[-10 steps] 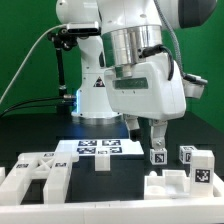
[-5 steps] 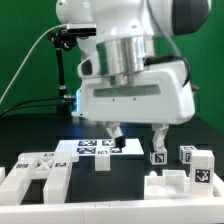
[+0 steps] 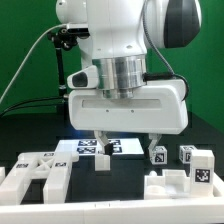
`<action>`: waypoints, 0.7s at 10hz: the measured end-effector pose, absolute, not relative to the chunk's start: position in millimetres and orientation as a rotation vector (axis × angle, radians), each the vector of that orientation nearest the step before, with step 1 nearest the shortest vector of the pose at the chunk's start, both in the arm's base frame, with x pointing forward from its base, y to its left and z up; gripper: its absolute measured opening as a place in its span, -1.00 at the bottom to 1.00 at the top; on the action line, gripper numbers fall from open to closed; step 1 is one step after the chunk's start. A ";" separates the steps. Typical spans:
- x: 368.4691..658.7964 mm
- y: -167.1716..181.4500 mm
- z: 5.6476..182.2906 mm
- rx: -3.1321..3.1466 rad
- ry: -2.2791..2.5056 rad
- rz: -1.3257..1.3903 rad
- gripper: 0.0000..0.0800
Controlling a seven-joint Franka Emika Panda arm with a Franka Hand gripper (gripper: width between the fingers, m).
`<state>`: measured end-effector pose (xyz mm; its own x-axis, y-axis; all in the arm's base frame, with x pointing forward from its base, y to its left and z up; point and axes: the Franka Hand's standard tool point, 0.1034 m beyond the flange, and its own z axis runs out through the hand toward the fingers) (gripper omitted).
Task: Assemble chair
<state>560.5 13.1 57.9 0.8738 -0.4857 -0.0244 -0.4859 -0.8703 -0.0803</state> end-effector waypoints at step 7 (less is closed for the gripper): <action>526.6 -20.3 50.1 -3.129 -0.027 -0.002 0.62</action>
Offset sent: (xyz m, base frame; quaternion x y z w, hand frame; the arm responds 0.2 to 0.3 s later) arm -0.0384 -0.0382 0.0108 -0.0935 0.0505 -0.3283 0.9386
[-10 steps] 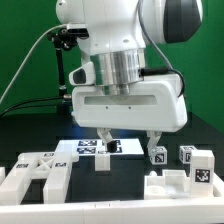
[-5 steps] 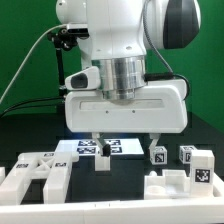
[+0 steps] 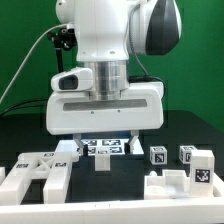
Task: Assemble chair
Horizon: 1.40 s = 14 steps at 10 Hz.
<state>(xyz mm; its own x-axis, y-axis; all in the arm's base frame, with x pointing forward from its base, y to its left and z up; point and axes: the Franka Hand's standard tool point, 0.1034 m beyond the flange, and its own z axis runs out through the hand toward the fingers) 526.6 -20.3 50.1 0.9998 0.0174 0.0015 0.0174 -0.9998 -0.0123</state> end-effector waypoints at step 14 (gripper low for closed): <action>492.3 -21.5 33.9 -2.823 0.031 1.325 0.62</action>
Offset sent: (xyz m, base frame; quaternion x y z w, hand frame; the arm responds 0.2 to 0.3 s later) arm 0.0020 -0.0010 0.0044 -0.0575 -0.3067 -0.0214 0.9498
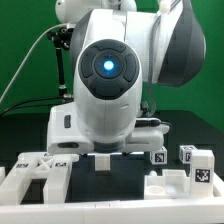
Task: Assemble chair
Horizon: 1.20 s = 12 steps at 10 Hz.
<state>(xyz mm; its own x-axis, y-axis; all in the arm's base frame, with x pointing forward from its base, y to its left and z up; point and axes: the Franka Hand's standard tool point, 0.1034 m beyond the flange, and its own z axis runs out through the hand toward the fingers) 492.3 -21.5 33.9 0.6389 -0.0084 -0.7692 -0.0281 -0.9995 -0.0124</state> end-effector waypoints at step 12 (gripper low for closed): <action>463.7 -16.4 14.1 -2.774 0.060 1.424 -0.29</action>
Offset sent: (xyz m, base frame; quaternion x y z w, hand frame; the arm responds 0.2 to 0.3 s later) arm -0.0380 0.0217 -0.0168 0.0049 -0.0776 0.0207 0.9968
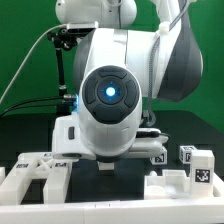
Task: Assemble chair
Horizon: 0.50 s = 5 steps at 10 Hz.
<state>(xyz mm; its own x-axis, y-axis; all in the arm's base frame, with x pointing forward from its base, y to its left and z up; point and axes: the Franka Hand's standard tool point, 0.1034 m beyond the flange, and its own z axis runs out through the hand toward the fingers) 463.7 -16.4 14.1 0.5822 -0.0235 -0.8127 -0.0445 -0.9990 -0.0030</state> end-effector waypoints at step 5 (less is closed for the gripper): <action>465.9 -14.2 19.5 -2.765 0.092 1.430 -0.29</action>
Offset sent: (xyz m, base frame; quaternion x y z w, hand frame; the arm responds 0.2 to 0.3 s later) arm 0.0000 0.0000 0.0000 0.0000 0.0000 0.0000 1.0000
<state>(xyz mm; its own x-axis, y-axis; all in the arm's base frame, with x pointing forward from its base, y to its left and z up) 465.9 -14.2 19.5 0.5766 -0.0402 -0.8161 -0.0648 -0.9979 0.0034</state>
